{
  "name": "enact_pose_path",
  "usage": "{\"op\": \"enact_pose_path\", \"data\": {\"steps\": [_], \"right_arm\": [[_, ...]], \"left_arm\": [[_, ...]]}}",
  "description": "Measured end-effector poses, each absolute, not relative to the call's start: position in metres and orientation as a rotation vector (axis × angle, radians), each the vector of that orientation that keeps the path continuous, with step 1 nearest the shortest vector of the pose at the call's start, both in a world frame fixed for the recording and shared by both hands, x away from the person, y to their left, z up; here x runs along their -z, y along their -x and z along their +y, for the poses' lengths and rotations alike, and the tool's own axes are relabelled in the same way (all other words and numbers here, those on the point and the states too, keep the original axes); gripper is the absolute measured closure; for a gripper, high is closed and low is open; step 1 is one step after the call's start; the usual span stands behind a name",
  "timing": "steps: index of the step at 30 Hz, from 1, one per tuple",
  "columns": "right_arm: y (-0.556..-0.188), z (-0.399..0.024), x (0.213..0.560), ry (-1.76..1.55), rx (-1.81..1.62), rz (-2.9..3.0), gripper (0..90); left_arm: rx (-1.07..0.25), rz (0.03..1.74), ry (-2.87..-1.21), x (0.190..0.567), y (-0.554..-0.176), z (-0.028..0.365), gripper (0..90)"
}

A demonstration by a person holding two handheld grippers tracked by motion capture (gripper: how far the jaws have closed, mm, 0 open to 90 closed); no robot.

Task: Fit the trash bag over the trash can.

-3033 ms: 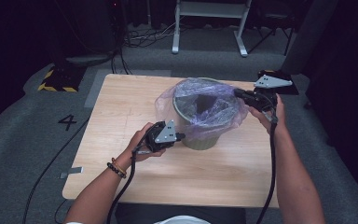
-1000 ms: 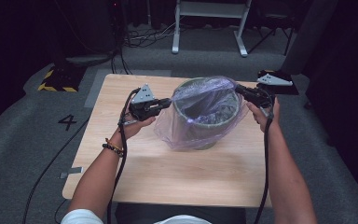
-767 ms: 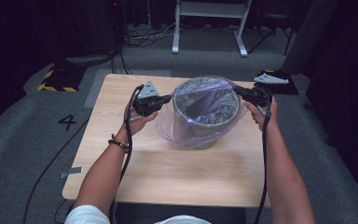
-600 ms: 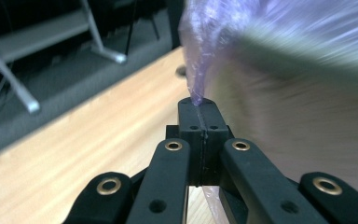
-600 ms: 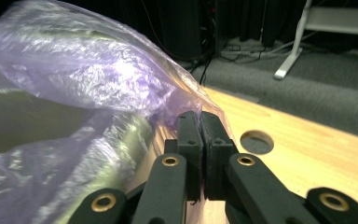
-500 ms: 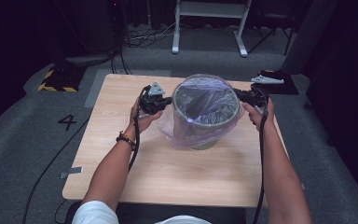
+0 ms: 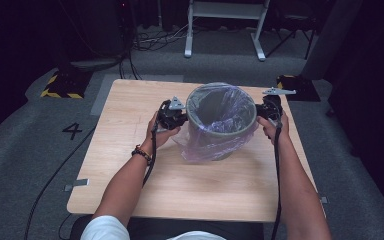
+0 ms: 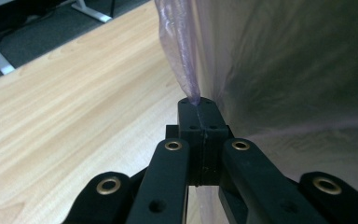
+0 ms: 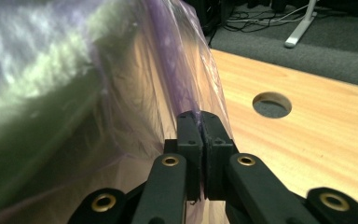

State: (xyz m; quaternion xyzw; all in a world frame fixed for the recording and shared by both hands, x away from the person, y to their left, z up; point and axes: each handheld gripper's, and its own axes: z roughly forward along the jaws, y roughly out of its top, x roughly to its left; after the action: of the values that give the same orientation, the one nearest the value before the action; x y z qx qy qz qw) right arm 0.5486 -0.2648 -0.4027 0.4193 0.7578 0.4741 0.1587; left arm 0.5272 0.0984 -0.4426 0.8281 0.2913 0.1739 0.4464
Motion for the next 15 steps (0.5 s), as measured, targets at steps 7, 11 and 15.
{"op": "enact_pose_path", "data": {"steps": [7,11,15], "right_arm": [[-0.532,-0.274,0.409,-1.153,-1.397,2.144,87.4],[-0.525,-0.274,0.417,-1.144,-1.378,2.160,86.6],[-0.518,-0.275,0.421,-1.124,-1.342,2.173,72.4]], "left_arm": [[-0.437,0.682,-2.052,0.444,-0.510,0.111,90.0],[-0.445,0.683,-2.076,0.450,-0.502,0.119,90.0],[-0.489,0.732,-2.055,0.451,-0.496,0.128,78.2]]}}
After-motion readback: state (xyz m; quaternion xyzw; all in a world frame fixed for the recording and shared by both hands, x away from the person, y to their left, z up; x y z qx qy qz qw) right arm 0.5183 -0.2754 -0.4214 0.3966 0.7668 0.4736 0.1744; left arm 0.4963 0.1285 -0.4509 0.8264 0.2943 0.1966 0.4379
